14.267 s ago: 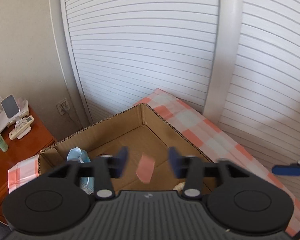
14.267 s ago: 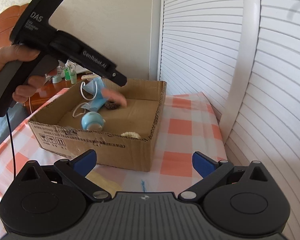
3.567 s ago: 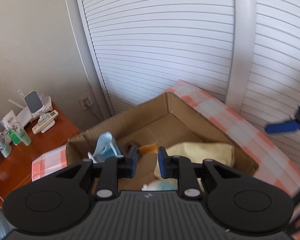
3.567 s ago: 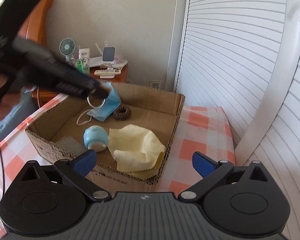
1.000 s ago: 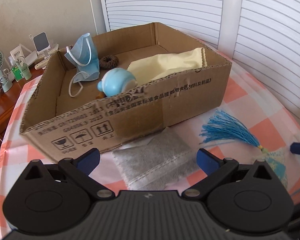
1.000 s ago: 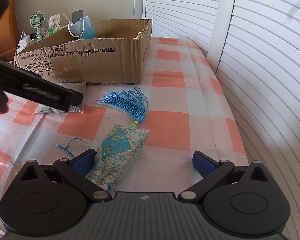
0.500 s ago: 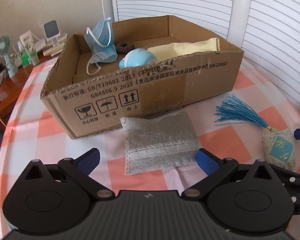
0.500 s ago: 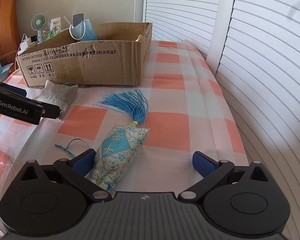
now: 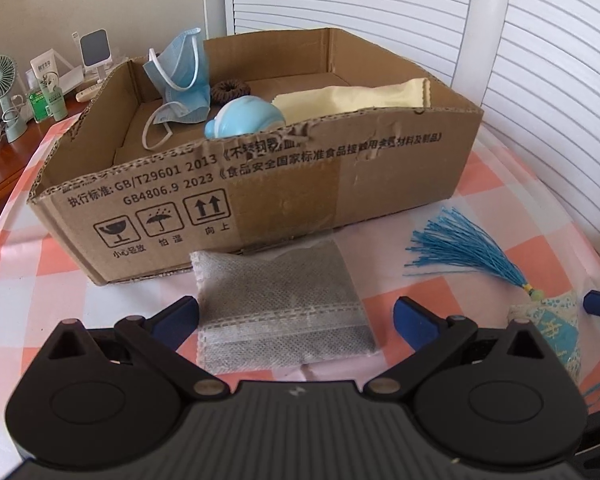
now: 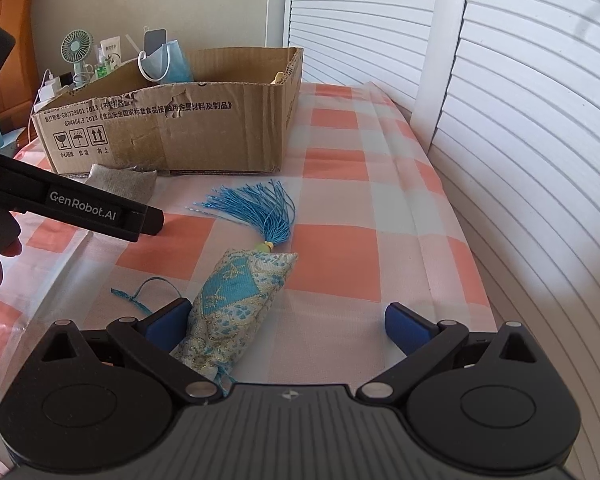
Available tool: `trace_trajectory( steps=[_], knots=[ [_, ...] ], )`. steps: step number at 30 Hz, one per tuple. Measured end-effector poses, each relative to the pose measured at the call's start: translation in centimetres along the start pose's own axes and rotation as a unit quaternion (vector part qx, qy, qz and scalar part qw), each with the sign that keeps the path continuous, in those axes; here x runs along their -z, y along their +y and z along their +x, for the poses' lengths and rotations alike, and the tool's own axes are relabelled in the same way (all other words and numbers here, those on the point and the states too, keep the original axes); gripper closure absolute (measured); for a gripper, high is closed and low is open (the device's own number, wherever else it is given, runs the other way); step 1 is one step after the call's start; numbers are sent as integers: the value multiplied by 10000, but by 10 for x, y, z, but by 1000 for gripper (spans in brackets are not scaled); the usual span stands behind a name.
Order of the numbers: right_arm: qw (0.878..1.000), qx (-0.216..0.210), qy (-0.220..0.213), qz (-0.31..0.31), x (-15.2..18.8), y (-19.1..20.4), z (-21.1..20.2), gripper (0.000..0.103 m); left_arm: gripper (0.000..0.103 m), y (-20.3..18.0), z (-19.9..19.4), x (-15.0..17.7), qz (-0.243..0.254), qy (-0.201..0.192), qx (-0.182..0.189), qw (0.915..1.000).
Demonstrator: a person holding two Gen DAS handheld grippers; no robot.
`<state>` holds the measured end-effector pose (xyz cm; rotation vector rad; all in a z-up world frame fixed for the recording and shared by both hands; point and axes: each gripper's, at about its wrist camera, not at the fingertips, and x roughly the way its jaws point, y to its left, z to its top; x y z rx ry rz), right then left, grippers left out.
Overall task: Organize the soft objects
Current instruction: 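Close right tool on the floral sachet while left tool grasps the grey sachet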
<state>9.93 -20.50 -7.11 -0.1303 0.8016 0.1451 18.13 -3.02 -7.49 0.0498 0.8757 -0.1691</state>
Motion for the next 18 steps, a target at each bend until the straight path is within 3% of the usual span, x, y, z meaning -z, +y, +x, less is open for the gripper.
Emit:
trace_trajectory(
  steps=[3, 8, 18],
  knots=[
    [9998, -88, 132, -131, -5, 5, -3, 0, 0, 1, -1, 2, 45, -53, 43, 10000],
    [9975, -637, 32, -319, -6, 19, -20, 0, 0, 6, -2, 4, 59, -57, 63, 9999],
    [9934, -929, 169, -653, -18, 46, 0, 15, 0, 9, -3, 4, 101, -76, 106, 9999]
  ],
)
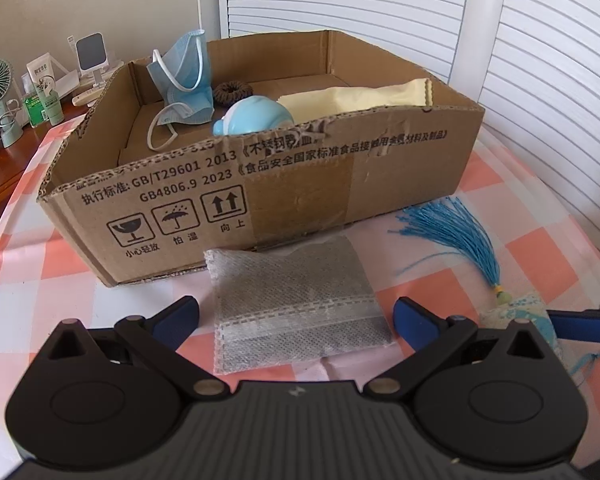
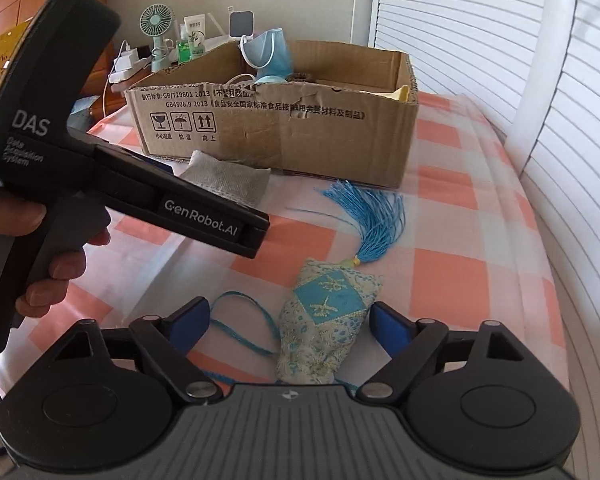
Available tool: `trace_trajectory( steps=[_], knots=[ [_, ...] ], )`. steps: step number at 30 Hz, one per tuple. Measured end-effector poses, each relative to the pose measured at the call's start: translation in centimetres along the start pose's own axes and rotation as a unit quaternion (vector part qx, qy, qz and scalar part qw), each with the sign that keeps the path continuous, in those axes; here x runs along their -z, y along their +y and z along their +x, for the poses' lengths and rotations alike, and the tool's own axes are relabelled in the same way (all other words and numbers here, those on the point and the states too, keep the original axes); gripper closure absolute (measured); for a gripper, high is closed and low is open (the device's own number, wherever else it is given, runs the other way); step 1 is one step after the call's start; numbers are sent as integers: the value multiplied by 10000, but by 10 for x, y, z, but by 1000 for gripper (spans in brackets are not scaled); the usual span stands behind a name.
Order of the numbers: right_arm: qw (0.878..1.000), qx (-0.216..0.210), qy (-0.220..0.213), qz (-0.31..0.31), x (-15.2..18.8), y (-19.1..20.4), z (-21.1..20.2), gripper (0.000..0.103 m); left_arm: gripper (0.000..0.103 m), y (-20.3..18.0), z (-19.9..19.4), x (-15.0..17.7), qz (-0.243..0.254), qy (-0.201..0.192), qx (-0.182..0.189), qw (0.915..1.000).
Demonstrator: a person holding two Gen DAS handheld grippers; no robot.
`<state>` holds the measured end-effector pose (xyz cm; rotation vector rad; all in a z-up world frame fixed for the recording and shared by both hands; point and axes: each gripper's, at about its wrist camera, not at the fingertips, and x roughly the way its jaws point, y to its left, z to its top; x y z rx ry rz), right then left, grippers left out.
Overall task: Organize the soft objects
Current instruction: 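Close right tool on the floral sachet while left tool grasps the grey sachet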
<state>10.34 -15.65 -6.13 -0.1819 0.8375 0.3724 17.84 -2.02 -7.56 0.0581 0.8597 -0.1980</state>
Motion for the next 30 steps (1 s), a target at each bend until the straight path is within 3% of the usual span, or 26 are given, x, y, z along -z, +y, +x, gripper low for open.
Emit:
trace_trajectory(
  steps=[8, 11, 13, 17, 22, 26, 30],
  knots=[
    [9997, 172, -50, 177, -5, -8, -5, 23, 2, 2, 2, -4, -105, 29, -81, 9999],
    [9994, 265, -16, 217, -6, -10, -5, 30, 2, -1, 3, -5, -107, 31, -82, 9999],
    [9994, 300, 40, 149, -5, -8, -4, 41, 3, -3, 4, -6, -69, 8, -63, 10000],
    [9995, 323, 36, 3, -4, -3, -5, 52, 21, -5, 3, -6, -44, -66, -55, 10000],
    [9995, 308, -28, 1, -3, -4, -10, 66, 34, -5, -3, -4, 37, -164, 35, 9999],
    [9995, 311, -104, -1, -2, -6, -18, 69, 47, -3, -8, -1, 150, -184, 127, 9996],
    [9995, 244, -187, 5, -3, -9, -26, 71, 51, 2, -14, -3, 245, -142, 275, 9992]
  ],
)
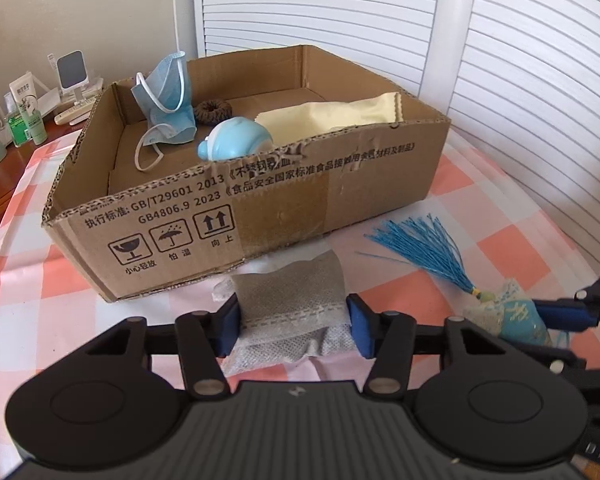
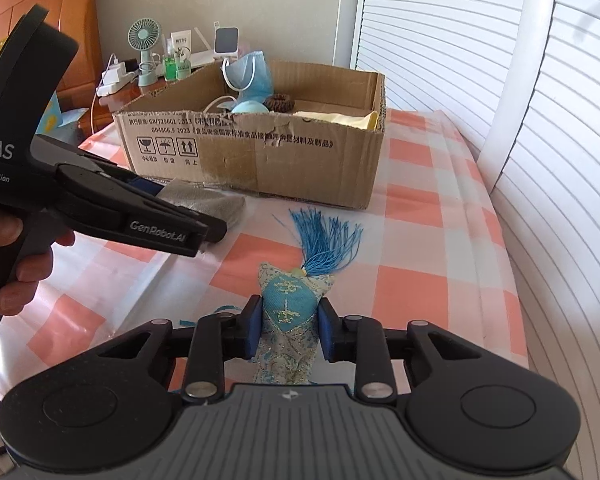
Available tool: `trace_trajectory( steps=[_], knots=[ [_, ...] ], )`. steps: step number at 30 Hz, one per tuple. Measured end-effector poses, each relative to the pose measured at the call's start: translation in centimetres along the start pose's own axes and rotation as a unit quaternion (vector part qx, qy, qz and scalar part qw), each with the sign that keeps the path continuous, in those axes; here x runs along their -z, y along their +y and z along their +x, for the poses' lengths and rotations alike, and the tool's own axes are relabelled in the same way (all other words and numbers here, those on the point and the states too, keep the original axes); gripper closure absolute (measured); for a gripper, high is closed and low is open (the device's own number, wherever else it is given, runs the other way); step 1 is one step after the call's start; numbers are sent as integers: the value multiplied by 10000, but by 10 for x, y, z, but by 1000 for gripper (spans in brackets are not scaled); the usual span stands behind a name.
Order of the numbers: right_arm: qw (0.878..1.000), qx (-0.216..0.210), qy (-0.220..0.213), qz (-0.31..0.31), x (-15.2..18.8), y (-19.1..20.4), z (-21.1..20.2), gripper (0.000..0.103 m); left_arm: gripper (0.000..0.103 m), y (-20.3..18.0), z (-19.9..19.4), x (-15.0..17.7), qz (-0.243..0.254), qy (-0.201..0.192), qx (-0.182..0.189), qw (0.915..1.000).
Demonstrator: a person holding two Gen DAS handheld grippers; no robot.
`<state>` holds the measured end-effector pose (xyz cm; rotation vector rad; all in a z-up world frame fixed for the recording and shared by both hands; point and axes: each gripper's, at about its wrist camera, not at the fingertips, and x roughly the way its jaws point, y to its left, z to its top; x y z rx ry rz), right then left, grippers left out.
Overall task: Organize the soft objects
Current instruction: 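Close right tool on the floral sachet while left tool grasps the grey sachet, then lift the grey sachet into the box and open left tool while right tool carries the floral sachet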
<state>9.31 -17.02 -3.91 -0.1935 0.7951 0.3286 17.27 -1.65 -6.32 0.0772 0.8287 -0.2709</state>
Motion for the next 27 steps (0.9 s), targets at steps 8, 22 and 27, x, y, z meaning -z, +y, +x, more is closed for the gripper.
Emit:
trace_trajectory(
  steps=[8, 22, 27],
  knots=[
    [9996, -16, -122, -237, -3, -2, -17, 72, 53, 6, -22, 2, 351, 33, 184, 9992],
    [9975, -270, -513, -392, -35, -18, -57, 72, 53, 17, -85, -25, 785, -160, 705, 9943],
    [9960, -296, -702, -473, -53, -21, -65, 72, 53, 22, -93, -45, 848, -342, 640, 9938]
  ],
)
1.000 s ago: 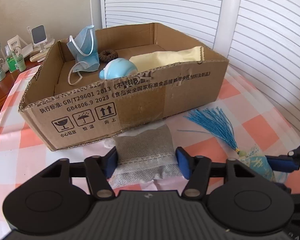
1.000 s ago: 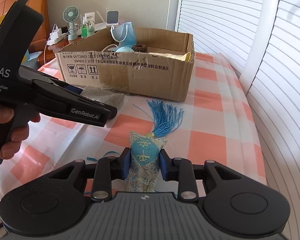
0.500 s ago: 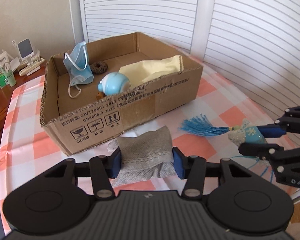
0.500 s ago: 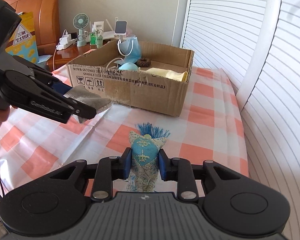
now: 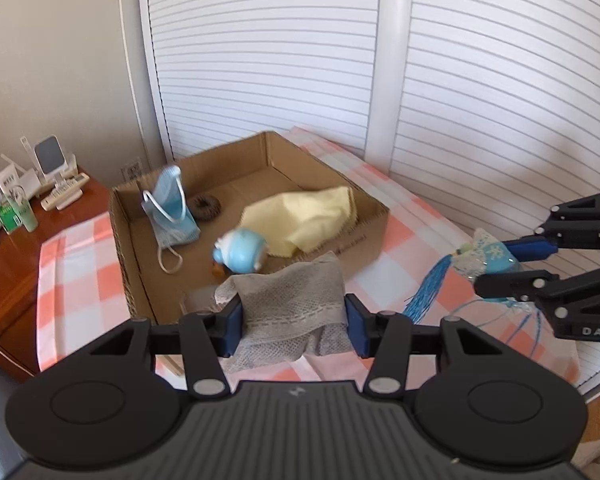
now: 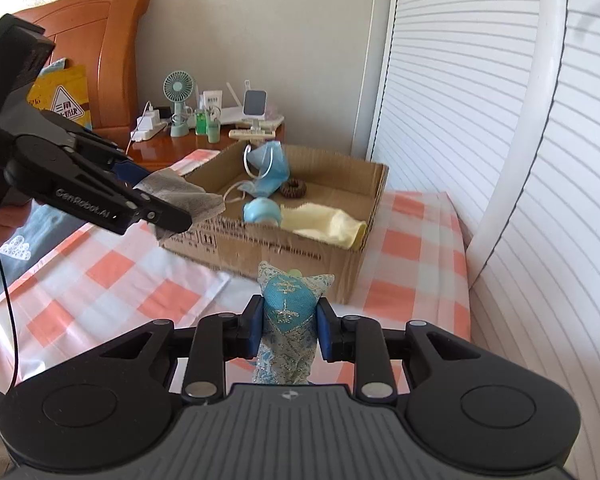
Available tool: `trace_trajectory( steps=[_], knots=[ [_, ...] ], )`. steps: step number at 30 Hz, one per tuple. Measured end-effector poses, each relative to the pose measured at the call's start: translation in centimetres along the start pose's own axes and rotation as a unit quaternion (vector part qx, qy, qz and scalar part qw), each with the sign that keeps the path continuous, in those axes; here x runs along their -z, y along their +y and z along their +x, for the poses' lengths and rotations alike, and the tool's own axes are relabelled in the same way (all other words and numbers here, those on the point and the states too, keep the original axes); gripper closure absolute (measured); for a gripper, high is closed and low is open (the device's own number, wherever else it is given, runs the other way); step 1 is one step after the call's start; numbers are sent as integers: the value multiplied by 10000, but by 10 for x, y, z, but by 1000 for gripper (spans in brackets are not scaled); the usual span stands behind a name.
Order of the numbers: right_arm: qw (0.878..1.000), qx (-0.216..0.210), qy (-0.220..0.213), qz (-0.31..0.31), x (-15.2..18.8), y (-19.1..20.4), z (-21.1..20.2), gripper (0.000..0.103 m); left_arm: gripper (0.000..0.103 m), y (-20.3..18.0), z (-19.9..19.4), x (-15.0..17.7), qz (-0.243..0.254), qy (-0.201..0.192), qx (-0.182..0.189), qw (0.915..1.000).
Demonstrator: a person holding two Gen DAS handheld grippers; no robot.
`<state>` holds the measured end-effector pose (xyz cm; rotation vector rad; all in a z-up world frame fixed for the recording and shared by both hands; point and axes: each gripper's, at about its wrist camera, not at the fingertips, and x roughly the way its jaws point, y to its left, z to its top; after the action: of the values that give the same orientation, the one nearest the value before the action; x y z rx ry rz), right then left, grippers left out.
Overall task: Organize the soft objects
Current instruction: 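Lift the grey sachet into the box and open left tool while right tool carries the floral sachet, then lower the floral sachet into the box and open right tool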
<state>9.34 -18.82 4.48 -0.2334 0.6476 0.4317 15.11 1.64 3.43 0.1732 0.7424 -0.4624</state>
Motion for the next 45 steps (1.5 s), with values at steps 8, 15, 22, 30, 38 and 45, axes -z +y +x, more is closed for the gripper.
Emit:
trace_trajectory(
  steps=[8, 15, 22, 30, 38, 45],
  knots=[
    [9995, 152, -271, -80, -27, -9, -1, 72, 52, 34, 17, -33, -89, -195, -402, 9990],
    [9993, 219, -290, -107, -44, -15, 13, 72, 6, 66, 51, -46, -402, -317, -788, 9956],
    [9992, 244, -291, -117, -62, -18, 27, 72, 1, 73, 50, -33, -675, -607, -1041, 9904],
    [9992, 114, -382, -92, -111, -27, 56, 72, 0, 42, 15, -1, -485, -965, -1448, 9835],
    [9998, 132, -126, 72, -155, -33, 131, 72, 1, 29, -4, 21, -734, -1217, -1561, 9775],
    [9981, 259, 255, 494, -168, -51, 192, 61, 1, 33, 0, 28, -895, -1139, -1571, 9769]
  ],
)
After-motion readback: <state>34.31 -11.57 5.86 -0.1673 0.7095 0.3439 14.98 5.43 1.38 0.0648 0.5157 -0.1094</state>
